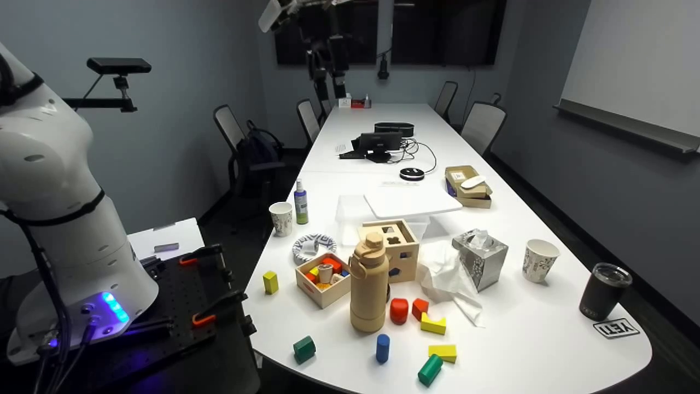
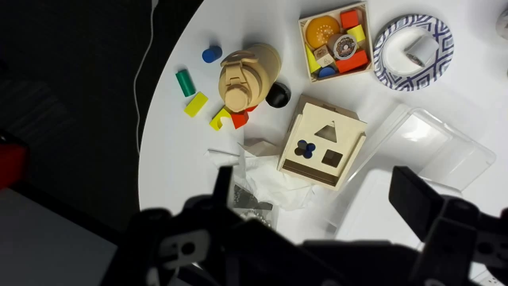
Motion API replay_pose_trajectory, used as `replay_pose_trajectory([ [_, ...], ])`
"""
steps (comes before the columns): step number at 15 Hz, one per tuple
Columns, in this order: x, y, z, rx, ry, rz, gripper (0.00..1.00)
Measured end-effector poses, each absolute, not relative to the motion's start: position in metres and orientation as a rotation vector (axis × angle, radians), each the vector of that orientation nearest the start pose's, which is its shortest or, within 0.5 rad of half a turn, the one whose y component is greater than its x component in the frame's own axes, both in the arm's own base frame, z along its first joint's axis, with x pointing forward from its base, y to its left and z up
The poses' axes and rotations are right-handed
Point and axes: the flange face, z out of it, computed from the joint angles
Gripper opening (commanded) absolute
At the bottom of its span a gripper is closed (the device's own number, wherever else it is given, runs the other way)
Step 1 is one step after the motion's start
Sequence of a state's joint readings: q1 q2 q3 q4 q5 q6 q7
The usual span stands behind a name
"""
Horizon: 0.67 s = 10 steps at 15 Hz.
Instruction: Slightly rotate the water bottle
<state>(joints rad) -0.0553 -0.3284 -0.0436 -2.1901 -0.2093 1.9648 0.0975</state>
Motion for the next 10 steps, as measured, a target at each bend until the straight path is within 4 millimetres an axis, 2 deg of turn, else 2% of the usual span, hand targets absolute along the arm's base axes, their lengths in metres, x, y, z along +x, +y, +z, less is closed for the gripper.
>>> replay_pose_trajectory([
  [6, 0.490, -0.148, 0.475, -3.215, 0.420, -0.269, 1.00],
  [8, 0.495, -0.169, 0.451, -3.200, 0.445, -0.239, 1.00],
  [10, 0.498, -0.178, 0.424, -3.182, 0.441, -0.163, 1.00],
])
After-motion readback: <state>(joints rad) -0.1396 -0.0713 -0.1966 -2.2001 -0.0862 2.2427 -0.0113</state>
